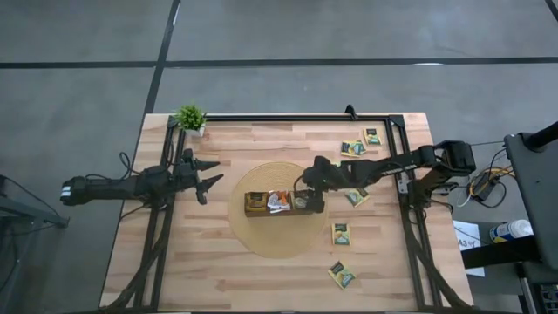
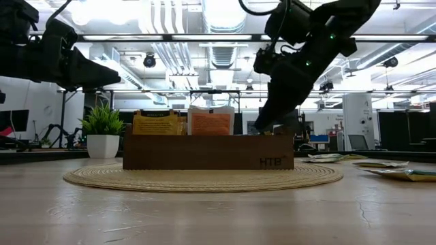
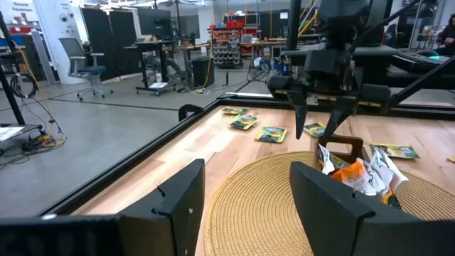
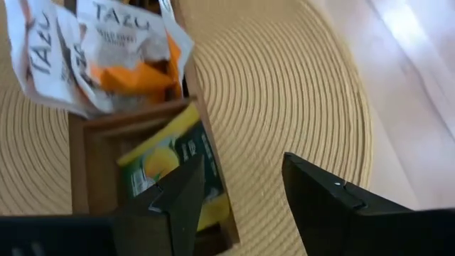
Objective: Pick & Place Tea
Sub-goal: Put the lemon tea sachet into the right section of the wooden organizer
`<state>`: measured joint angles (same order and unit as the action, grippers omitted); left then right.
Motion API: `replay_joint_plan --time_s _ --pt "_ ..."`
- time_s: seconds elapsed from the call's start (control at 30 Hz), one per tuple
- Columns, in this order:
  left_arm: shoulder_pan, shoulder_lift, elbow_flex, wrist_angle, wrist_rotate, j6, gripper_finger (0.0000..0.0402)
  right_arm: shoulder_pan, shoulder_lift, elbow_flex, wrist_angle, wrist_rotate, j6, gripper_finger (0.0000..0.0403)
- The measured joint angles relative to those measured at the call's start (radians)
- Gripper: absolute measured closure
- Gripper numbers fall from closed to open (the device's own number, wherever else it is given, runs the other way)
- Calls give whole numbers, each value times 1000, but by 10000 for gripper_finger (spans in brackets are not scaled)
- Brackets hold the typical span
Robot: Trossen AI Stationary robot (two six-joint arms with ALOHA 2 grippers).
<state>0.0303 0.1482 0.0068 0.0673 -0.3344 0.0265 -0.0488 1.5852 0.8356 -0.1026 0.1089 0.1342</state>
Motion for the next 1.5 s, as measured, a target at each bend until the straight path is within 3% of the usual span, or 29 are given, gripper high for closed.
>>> replay_joint_plan --time_s 0.23,0.53,1.13,1.5 --pt "0 0 0 0 0 0 199 -28 0 0 -23 -64 -23 220" --pt "-1 0 0 0 0 0 199 -44 0 0 -29 -118 -15 258" --pt "0 0 0 0 0 0 199 -44 1 0 -56 -144 20 310" --pt "0 0 0 0 0 0 199 -43 1 5 -80 -138 -76 383"
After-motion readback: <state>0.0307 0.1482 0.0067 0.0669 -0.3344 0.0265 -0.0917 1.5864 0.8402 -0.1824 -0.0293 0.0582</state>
